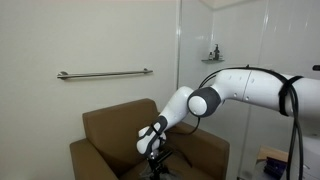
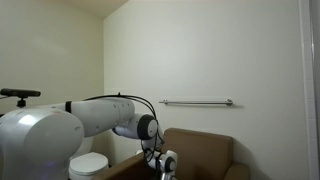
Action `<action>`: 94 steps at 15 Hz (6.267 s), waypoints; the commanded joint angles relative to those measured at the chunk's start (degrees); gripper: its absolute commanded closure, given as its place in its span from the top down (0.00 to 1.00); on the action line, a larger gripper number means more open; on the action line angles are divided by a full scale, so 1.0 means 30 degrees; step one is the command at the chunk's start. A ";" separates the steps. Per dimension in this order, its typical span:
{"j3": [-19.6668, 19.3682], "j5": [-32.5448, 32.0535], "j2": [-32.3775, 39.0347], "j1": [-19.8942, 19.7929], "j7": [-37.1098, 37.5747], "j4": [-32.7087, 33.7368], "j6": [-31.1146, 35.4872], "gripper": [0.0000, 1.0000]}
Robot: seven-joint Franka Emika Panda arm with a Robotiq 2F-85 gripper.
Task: Wipe the couch with the cloth
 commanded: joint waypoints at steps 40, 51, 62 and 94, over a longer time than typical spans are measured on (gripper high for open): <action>-0.0294 0.0186 0.0160 -0.1645 -0.0372 0.0389 -0.2372 0.04; 0.1270 -0.0444 -0.0374 0.1203 -0.1135 0.0785 0.1240 0.04; -0.1167 -0.0769 0.0177 0.0031 -0.0923 0.0758 -0.1139 0.04; -0.0722 -0.0519 0.0289 -0.0627 -0.1852 0.0164 -0.1858 0.04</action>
